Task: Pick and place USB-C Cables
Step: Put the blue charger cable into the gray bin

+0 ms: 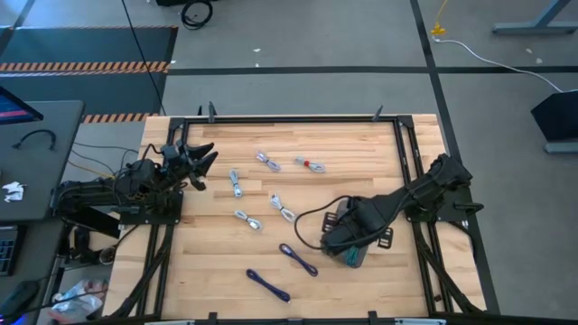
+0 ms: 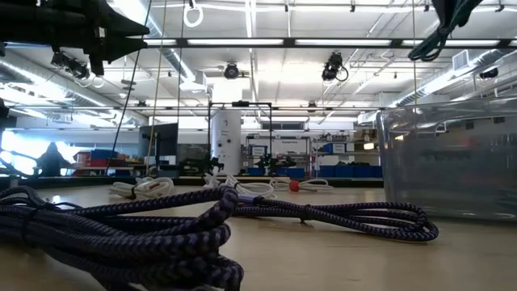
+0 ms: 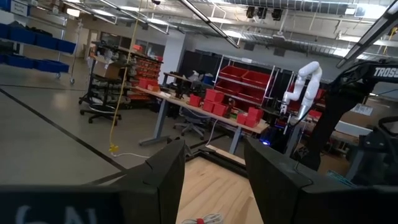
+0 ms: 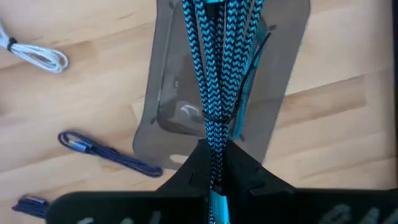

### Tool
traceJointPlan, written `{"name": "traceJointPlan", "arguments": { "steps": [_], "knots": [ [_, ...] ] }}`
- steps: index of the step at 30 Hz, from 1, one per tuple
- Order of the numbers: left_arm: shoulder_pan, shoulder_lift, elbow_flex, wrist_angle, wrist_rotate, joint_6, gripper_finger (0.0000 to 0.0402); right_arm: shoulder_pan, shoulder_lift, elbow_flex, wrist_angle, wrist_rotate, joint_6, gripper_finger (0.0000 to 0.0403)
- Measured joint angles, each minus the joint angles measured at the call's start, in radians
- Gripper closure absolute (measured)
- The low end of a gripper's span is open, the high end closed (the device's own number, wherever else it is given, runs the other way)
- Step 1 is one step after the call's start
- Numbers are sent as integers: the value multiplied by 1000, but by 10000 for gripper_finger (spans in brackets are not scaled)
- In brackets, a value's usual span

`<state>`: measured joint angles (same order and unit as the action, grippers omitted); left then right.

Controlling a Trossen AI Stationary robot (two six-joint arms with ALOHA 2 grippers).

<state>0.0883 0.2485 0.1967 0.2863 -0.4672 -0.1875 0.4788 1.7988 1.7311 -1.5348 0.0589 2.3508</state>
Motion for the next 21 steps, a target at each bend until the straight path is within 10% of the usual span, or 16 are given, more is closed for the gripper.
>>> {"name": "traceJointPlan", "arguments": {
  "steps": [21],
  "knots": [
    [0,0,0,0,0,0,230,-2,-13,-378,318,-142,-6,382]
  ]
}}
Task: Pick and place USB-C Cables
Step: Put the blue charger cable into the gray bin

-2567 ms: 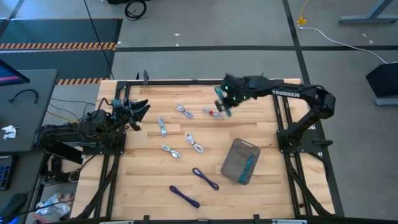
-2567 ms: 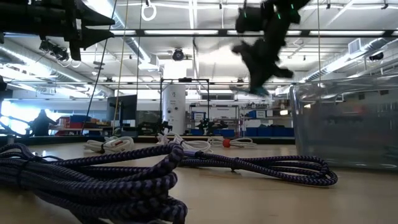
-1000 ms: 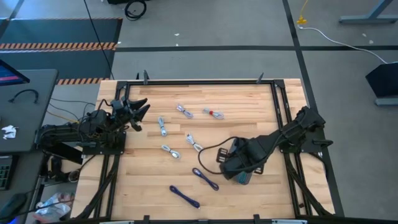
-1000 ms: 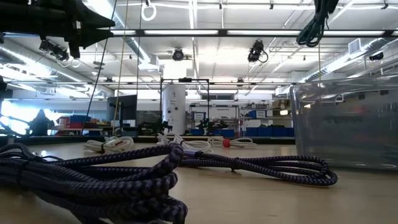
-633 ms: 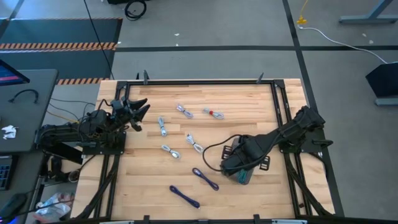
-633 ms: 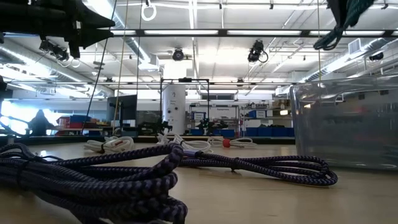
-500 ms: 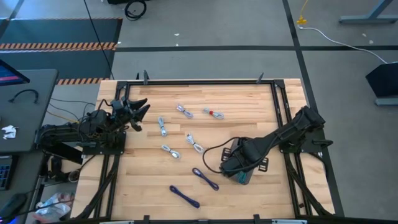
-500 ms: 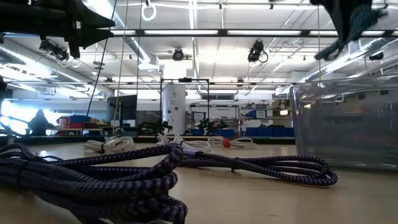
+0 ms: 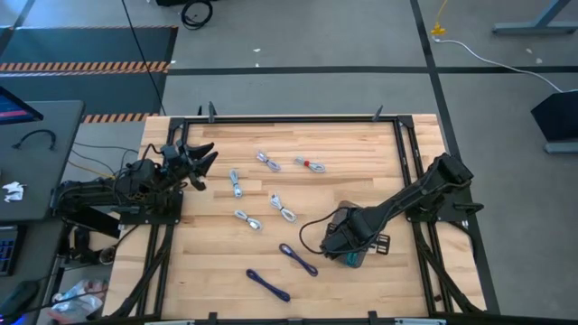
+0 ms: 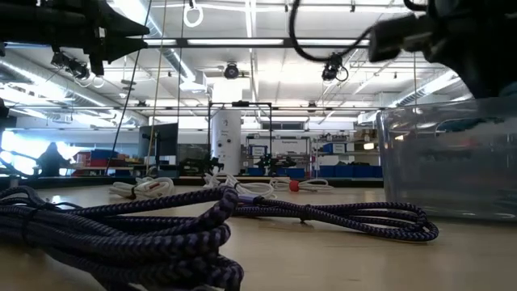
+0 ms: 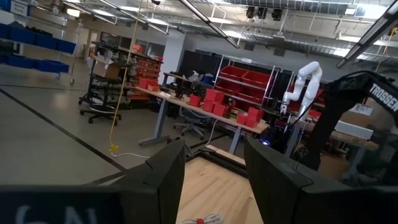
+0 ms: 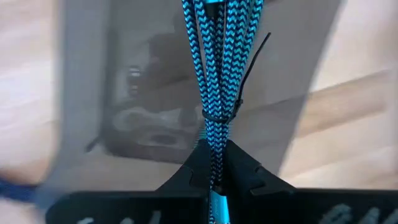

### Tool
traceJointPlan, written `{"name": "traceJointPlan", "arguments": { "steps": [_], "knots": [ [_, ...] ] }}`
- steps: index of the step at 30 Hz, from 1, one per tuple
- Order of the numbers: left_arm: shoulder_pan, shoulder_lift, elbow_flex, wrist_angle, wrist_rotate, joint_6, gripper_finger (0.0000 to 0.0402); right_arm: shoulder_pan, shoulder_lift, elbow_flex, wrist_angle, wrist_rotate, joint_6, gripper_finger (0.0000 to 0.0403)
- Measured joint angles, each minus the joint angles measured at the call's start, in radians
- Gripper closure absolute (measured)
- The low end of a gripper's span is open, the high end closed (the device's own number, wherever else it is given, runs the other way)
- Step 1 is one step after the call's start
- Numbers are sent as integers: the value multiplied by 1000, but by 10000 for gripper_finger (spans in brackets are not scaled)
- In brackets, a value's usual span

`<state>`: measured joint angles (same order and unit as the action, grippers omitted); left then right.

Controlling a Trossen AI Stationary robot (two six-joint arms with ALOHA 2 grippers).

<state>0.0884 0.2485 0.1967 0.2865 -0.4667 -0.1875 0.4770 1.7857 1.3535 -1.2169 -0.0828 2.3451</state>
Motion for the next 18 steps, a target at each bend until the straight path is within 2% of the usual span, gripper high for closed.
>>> {"name": "traceJointPlan", "arguments": {
  "steps": [11,18],
  "knots": [
    [0,0,0,1,0,0,230,-9,0,-119,85,-8,3,382],
    [0,0,0,1,0,0,230,-20,0,-243,295,-6,1,382]
  ]
}}
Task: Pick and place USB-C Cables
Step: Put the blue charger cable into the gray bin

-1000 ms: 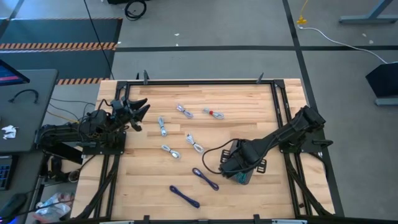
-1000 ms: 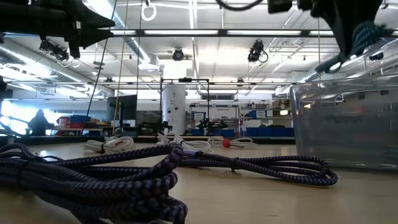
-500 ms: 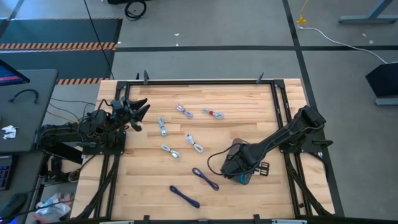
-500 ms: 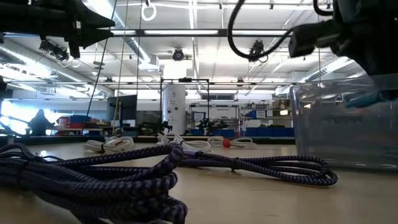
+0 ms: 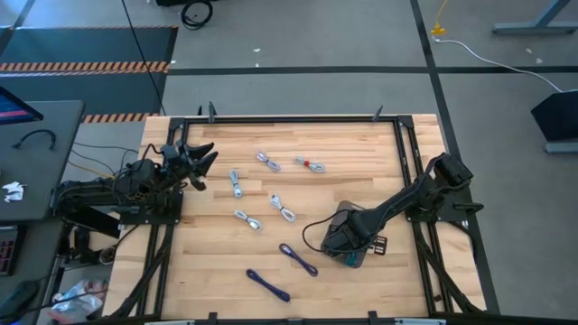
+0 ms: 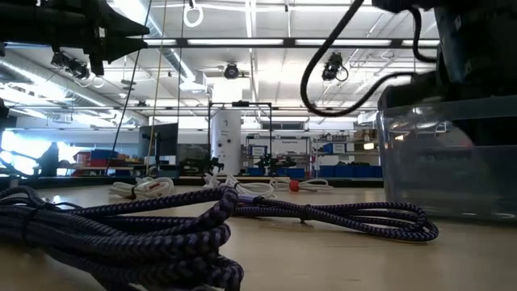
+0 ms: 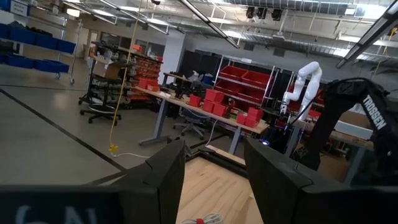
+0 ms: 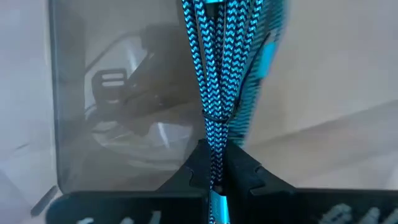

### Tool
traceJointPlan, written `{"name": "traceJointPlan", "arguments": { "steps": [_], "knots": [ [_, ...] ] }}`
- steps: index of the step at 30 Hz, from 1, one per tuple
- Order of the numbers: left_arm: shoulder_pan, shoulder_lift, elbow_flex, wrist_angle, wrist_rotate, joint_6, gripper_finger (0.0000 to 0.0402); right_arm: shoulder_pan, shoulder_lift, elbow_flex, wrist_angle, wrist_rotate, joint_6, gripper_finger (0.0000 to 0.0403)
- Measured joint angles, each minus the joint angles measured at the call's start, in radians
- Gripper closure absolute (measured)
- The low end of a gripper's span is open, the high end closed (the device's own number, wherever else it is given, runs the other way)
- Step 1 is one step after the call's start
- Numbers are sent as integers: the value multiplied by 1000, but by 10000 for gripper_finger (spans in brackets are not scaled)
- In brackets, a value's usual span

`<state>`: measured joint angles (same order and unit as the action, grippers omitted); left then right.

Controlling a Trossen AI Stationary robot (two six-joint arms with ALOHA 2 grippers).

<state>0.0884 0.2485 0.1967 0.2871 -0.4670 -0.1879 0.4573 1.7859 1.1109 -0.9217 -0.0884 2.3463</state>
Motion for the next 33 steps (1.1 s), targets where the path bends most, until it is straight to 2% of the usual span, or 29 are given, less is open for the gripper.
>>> {"name": "traceJointPlan", "arguments": {
  "steps": [4,12,14,19,24,33],
  "knots": [
    [0,0,0,0,0,0,230,-7,0,-46,75,5,0,382],
    [0,0,0,0,0,-1,230,-8,0,-49,78,9,-2,382],
    [0,0,0,0,0,-2,230,-6,0,-49,90,11,-12,366],
    [0,0,0,0,0,-2,230,-7,0,-49,91,11,-12,297],
    [0,0,0,0,0,-2,230,-7,0,-39,83,15,-12,270],
    [0,0,0,-3,0,1,230,-15,0,144,-40,190,-104,271]
  ]
}}
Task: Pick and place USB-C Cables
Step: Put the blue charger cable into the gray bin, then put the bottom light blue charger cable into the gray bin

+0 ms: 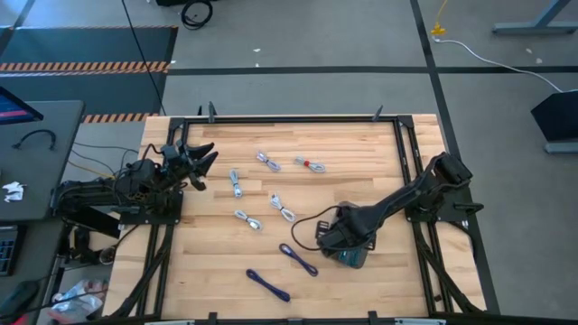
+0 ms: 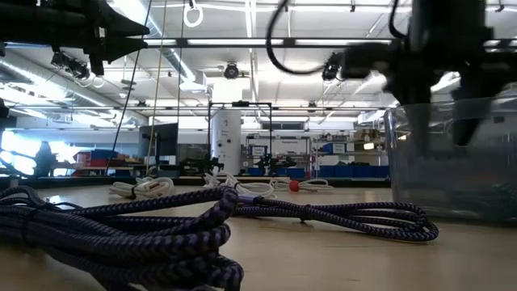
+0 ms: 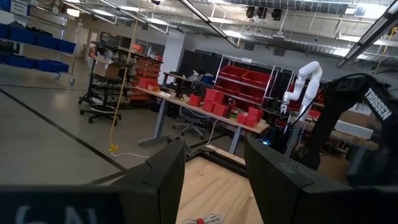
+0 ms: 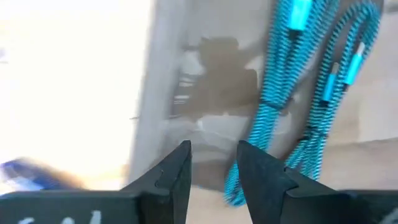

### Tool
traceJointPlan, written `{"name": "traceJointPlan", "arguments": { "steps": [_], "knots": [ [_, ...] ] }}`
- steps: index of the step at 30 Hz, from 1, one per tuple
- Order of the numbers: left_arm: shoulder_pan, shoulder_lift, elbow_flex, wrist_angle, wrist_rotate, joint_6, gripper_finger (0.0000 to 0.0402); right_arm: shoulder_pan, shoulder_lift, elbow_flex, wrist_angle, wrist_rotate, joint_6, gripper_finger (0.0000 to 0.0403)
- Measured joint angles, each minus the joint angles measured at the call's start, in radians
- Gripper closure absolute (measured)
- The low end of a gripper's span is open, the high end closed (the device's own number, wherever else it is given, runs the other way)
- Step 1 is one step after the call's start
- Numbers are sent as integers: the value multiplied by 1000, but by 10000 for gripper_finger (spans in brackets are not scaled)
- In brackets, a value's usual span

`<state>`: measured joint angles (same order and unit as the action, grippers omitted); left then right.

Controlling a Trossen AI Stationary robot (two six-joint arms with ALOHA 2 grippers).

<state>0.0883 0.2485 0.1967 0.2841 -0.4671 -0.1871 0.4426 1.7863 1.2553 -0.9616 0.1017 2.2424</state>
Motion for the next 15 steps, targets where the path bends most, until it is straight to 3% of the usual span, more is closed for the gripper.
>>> {"name": "traceJointPlan", "arguments": {
  "steps": [11,15],
  "knots": [
    [0,0,0,-6,0,0,230,-35,0,367,-285,404,-278,271],
    [0,0,0,-6,0,-3,230,-63,0,485,-377,490,-408,271]
  ]
}}
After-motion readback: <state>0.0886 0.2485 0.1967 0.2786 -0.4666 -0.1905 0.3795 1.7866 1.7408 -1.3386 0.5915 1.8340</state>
